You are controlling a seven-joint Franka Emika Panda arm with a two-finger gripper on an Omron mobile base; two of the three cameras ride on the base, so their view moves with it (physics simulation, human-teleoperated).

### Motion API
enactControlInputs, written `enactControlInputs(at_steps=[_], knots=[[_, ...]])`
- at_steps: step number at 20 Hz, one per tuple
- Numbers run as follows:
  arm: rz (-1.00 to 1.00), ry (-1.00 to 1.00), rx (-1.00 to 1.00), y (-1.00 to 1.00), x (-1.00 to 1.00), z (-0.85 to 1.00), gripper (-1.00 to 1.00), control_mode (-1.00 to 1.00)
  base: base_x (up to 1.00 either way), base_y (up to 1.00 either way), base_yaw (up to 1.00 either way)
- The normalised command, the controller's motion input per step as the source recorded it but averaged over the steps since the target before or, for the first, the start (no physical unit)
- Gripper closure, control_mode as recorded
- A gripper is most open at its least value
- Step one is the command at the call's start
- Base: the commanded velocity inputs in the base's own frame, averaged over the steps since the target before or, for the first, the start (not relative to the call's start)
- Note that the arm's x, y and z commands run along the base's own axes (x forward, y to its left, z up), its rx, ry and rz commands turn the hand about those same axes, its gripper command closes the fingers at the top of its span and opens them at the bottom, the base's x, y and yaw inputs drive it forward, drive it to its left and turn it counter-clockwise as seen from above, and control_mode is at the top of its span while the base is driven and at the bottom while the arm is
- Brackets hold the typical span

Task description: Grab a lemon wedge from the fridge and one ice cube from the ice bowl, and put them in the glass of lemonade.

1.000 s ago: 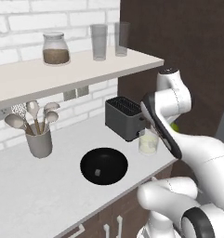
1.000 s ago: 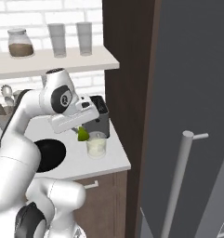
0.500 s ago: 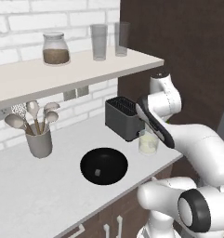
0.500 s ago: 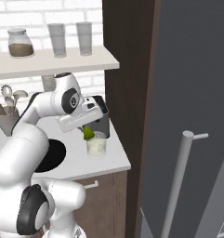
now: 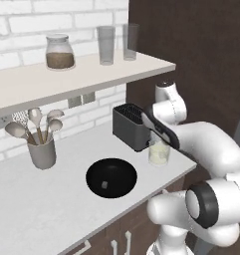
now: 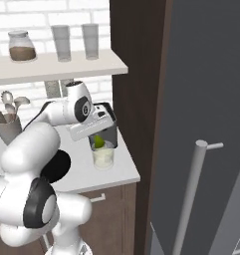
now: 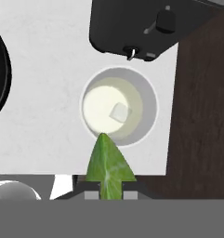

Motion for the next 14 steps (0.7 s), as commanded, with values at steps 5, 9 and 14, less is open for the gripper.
enactControlInputs(at_steps=[5,9,14], knots=[[0.00,0.01,0.00,0.00,0.47,-0.37,1.00,-1.00,0.00,0.00,0.00],[0.00,0.00,0.00,0.00,0.39,-0.37,1.00,-1.00,0.00,0.00,0.00],[0.00,0.00,0.00,0.00,0.35,-0.32,1.00,-1.00,0.00,0.00,0.00]])
